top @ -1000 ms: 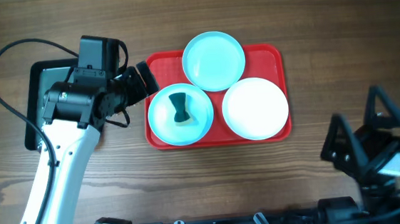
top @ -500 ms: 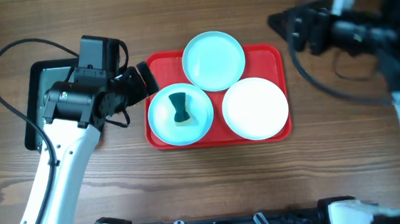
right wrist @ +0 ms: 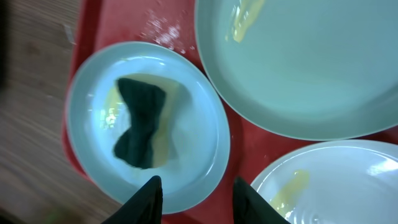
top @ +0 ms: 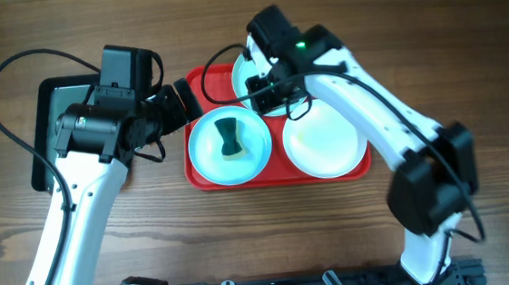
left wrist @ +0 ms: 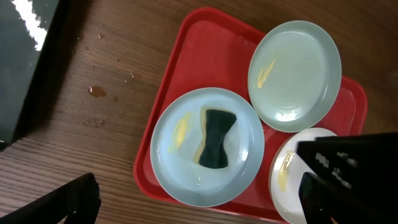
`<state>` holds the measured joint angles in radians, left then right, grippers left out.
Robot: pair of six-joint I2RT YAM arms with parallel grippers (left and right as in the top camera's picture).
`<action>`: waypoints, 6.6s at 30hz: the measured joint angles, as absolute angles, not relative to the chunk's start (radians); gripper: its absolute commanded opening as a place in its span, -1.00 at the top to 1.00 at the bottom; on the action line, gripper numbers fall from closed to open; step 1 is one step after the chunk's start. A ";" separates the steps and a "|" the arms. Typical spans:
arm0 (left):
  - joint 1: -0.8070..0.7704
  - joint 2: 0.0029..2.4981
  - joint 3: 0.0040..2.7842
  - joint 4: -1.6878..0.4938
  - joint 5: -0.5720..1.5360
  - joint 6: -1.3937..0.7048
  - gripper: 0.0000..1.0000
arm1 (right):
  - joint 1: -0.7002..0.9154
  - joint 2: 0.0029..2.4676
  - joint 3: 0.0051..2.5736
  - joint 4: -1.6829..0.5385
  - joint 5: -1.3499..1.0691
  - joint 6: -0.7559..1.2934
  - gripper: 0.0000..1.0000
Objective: Clean dirty plates on tray and stack at the side
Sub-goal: 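Reach the right gripper to the blue plate's rim and grip it, then scrub the blue plate with the sponge while the right gripper holds it, then lift the blue plate with the right gripper and place it right of the tray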
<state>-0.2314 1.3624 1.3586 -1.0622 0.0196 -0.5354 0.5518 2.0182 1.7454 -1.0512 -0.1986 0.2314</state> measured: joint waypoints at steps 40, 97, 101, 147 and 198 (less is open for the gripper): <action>-0.231 1.364 1.354 -1.105 0.024 -0.535 -1.00 | 0.551 2.077 1.420 -0.701 -0.225 0.211 0.87; -0.342 1.693 0.852 -0.295 0.072 -0.562 0.92 | 0.550 2.077 1.420 -0.665 -0.247 0.234 0.89; -0.348 1.689 0.862 -0.365 -0.040 -0.562 0.92 | 0.550 2.077 1.420 -0.665 -0.247 0.234 0.89; -0.361 1.426 0.857 -0.490 -0.290 -0.490 0.92 | 0.548 2.077 1.436 -0.712 -0.262 0.235 0.91; 0.053 1.104 0.856 -0.719 -0.181 -0.605 0.92 | 0.974 1.734 1.597 -0.616 0.667 -0.764 0.91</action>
<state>0.0528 1.1038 0.8562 -0.7185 -0.1810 -0.6048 0.9745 1.7340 1.5970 -0.6155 0.6674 -0.7635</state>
